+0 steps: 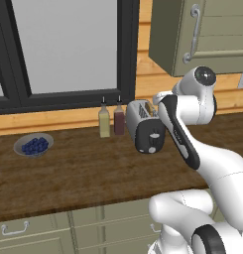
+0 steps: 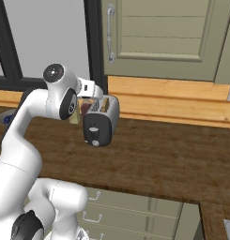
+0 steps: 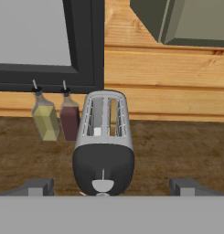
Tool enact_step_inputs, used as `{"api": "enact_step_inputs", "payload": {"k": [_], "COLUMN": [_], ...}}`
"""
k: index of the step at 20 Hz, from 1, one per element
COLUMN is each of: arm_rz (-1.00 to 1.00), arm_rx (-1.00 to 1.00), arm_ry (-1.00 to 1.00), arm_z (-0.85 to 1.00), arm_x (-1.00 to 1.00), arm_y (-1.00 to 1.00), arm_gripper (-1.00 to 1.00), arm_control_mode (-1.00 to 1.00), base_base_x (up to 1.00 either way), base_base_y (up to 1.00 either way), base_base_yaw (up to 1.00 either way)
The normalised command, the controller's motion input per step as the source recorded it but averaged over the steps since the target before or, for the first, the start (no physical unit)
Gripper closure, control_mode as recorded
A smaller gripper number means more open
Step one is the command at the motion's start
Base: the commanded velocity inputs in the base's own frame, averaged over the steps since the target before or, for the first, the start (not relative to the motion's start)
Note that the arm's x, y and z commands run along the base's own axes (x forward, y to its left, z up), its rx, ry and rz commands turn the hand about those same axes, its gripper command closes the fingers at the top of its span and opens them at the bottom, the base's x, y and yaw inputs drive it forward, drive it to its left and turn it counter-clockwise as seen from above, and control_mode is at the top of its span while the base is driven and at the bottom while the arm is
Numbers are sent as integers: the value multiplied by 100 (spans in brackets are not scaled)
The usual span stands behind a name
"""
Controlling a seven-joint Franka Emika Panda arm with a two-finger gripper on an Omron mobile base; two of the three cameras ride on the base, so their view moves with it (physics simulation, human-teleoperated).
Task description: Start the toaster. Once the lever pops up, take the bread to the plate on the dining counter.
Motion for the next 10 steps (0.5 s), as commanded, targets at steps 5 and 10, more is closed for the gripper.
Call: {"api": "enact_step_inputs", "payload": {"k": [5, 10], "arm_rz": [0, 0], "arm_rx": [0, 0], "arm_ry": [0, 0], "arm_z": [0, 0], "arm_x": [0, 0], "arm_y": [0, 0], "arm_gripper": [-100, -100], "arm_control_mode": [-100, -100], "base_base_x": [0, 0], "base_base_y": [0, 0], "base_base_yaw": [0, 0]}}
